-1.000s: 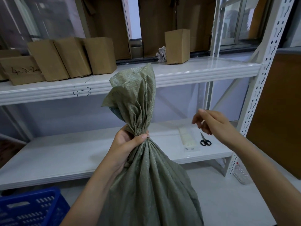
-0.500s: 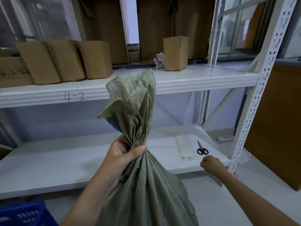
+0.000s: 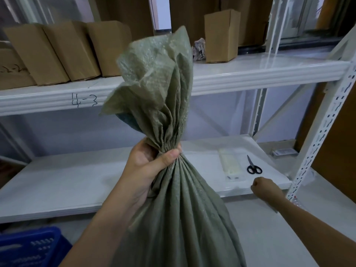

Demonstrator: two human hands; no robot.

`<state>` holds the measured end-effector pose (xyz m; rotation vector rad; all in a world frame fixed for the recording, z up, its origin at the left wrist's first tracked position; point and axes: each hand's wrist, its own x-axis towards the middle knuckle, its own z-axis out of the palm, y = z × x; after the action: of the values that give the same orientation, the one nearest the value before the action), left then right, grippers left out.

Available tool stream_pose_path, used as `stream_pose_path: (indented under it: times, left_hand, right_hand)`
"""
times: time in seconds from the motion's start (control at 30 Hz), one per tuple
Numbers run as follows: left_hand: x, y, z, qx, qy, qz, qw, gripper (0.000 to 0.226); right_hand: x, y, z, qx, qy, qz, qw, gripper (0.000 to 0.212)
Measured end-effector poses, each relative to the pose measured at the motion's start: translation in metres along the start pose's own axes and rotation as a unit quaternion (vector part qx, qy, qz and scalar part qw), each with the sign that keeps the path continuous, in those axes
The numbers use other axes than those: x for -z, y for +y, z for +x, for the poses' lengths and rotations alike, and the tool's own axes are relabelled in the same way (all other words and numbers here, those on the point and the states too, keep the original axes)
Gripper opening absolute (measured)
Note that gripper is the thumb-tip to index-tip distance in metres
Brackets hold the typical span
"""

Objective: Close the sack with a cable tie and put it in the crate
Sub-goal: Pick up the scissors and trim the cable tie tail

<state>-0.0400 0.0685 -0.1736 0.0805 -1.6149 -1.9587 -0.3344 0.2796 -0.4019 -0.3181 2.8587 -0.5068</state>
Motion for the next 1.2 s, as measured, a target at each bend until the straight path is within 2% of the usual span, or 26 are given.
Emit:
stream_pose_path:
  times: [0.2,0.3,0.37,0.57,0.73,0.83,0.93,1.07,1.2]
  left_hand:
    - [-0.005,0.005,0.019,-0.043,0.016,-0.024,0.999,0.022]
    - [-0.009,0.012,0.032,-0.073,-0.004,-0.009,0.997,0.027]
    - [-0.013,0.012,0.039,-0.084,-0.034,0.000,0.996,0.019]
    - [-0.012,-0.022,0.046,-0.047,-0.040,0.042,0.997,0.024]
    - [-0.008,-0.030,0.052,-0.037,-0.007,0.020,0.999,0.020]
    - [-0.005,-0.034,0.053,-0.035,-0.012,0.021,0.999,0.021]
    - [-0.003,-0.036,0.056,-0.034,-0.009,0.011,0.999,0.020]
    - [-0.002,-0.039,0.056,-0.027,-0.006,0.008,1.000,0.021]
    - [-0.003,-0.039,0.056,-0.026,-0.014,0.012,1.000,0.021]
  right_hand:
    - [0.005,0.004,0.028,-0.018,0.050,-0.028,0.998,0.014]
    - [0.003,0.010,0.051,-0.026,0.073,-0.029,0.997,0.007]
    - [-0.001,0.013,0.071,-0.018,0.079,-0.031,0.996,0.006]
    - [-0.015,0.007,0.106,-0.018,0.108,-0.031,0.993,0.032]
    - [-0.035,0.015,0.128,-0.003,0.050,-0.054,0.997,0.061]
    - [-0.040,0.011,0.126,-0.004,0.028,-0.086,0.996,0.052]
    - [-0.040,0.012,0.123,-0.001,0.052,-0.133,0.990,0.053]
    - [-0.040,0.020,0.122,-0.008,0.104,-0.166,0.981,0.029]
    - [-0.037,0.018,0.115,-0.062,0.115,-0.140,0.982,0.038]
